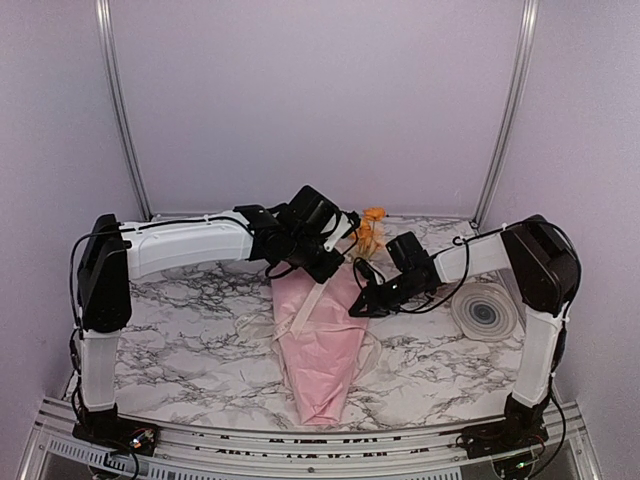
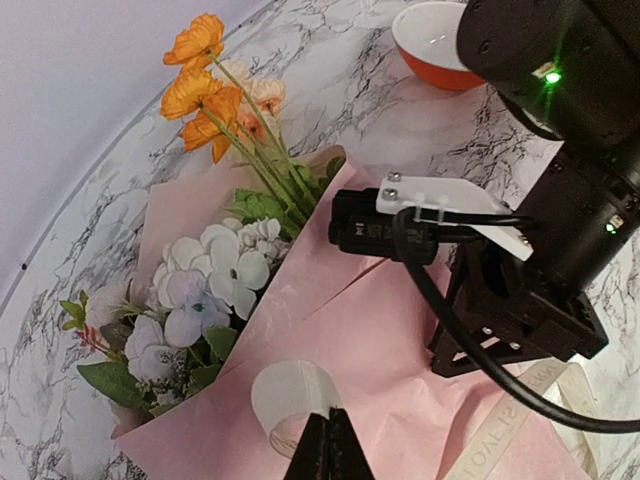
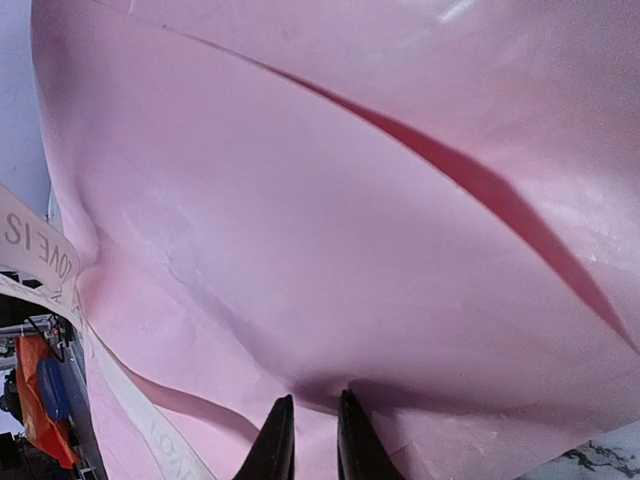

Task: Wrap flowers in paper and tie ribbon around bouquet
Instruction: Place the left side of the ribbon on the folded bouquet, then cross the ribbon over the folded bouquet.

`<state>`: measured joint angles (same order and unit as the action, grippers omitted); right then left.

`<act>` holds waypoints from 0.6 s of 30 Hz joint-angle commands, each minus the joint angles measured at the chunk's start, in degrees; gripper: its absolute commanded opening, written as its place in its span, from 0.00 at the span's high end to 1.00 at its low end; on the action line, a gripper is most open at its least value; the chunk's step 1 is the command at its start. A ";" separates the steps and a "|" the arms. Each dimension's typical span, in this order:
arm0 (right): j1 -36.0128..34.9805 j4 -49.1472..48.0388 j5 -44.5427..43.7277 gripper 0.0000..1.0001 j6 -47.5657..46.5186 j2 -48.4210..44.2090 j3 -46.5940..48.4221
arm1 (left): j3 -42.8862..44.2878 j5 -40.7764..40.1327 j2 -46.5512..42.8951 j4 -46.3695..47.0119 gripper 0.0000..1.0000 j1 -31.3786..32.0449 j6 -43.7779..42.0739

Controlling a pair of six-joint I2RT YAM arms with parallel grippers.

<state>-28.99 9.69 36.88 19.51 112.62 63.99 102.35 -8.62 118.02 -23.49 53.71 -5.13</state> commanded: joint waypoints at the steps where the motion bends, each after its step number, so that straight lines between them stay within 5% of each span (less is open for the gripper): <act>1: 0.25 -0.47 -1.31 0.84 0.21 0.20 -0.90 | 3.97 2.46 4.09 -1.07 1.00 -0.98 2.26; 2: 0.19 -0.60 -1.29 0.84 0.27 0.09 -1.03 | 4.60 2.80 4.98 -1.30 1.00 -1.29 3.11; 11: 0.16 -0.72 -1.72 0.85 0.45 -0.90 -2.14 | 13.39 -1.90 9.45 -11.57 0.26 -4.73 10.53; 14: 0.16 -1.15 -1.73 0.85 0.68 -0.76 -2.34 | 12.12 -3.47 6.86 -12.48 0.14 -4.76 9.38; 18: 0.16 -1.32 -1.68 0.85 0.89 -0.55 -2.34 | 3.98 -0.04 -0.26 -11.65 0.17 -4.40 5.15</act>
<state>-28.99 7.99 36.69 19.86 112.53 62.19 112.42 -10.52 126.76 -32.86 48.62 3.44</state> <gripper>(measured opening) 0.155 0.865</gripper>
